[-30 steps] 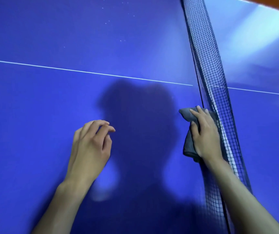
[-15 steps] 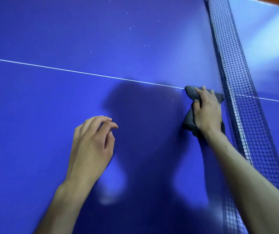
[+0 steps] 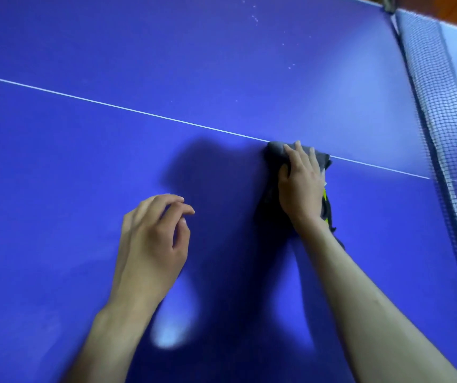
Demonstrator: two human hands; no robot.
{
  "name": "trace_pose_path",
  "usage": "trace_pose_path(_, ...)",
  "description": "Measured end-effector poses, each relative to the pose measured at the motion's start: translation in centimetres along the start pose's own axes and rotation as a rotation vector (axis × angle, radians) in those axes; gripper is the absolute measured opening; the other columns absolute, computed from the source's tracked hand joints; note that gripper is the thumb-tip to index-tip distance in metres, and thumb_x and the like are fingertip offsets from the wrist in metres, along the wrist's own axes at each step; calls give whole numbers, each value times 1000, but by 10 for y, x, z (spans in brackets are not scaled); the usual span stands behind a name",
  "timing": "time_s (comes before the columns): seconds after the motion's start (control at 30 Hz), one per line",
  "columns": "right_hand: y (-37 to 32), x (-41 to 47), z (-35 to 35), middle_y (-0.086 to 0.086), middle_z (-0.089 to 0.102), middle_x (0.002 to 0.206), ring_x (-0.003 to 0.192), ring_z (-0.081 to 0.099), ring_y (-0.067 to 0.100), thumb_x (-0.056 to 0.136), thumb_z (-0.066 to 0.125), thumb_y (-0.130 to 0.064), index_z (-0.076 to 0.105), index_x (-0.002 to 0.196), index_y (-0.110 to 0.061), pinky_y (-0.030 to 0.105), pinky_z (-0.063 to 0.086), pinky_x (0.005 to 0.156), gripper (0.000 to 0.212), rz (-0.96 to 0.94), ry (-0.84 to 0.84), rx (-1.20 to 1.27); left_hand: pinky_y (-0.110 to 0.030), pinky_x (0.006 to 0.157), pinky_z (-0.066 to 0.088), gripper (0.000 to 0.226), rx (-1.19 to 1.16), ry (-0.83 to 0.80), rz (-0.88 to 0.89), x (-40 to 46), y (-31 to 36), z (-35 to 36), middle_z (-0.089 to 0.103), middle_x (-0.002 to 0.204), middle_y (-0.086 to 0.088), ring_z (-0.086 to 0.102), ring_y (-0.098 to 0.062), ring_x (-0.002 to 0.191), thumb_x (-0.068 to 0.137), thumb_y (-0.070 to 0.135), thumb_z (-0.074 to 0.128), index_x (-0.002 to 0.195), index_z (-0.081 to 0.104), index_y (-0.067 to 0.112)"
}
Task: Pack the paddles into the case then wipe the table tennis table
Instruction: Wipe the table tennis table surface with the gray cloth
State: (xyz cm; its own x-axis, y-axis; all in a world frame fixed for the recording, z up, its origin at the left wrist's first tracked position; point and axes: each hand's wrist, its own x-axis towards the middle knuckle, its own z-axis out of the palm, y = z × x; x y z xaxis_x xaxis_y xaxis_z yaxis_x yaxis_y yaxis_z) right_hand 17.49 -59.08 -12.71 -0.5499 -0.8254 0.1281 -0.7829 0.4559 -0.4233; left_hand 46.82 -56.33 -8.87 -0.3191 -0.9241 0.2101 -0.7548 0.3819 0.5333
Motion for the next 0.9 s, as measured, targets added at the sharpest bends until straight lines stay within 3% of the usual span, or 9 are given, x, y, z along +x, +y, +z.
trace_pose_path(0.37, -168, -8, 75, 1, 39, 164, 156, 24, 32, 101, 46, -13, 54, 147, -21, 57, 20, 123, 47, -87, -54, 21, -40, 90, 42, 22, 16, 53, 57, 14, -119, -69, 66, 115, 3, 61, -23, 110, 93, 11, 54, 104, 72, 19)
trace_pose_path(0.5, -205, -46, 86, -1, 40, 164, 156, 26, 27, 101, 50, -15, 55, 148, -21, 49, 20, 126, 48, -170, -63, 41, -41, 91, 42, 22, 35, 66, 86, 21, -142, -90, 66, 114, 3, 59, -23, 111, 93, 10, 54, 106, 70, 19)
trace_pose_path(0.73, -204, -148, 70, -8, 37, 165, 156, 25, 19, 104, 47, -25, 52, 149, -31, 44, 23, 124, 46, -229, -83, 34, -42, 87, 41, 23, 66, 51, 157, 41, -144, -84, 66, 113, 1, 59, -26, 110, 93, 7, 56, 111, 66, 17)
trace_pose_path(0.9, -165, -123, 58, -7, 37, 165, 156, 27, 21, 107, 46, -26, 52, 149, -29, 46, 28, 124, 42, -281, -106, 5, -41, 86, 42, 25, 125, -22, 248, 60, -126, -60, 66, 113, 2, 62, -26, 108, 94, 7, 58, 116, 65, 17)
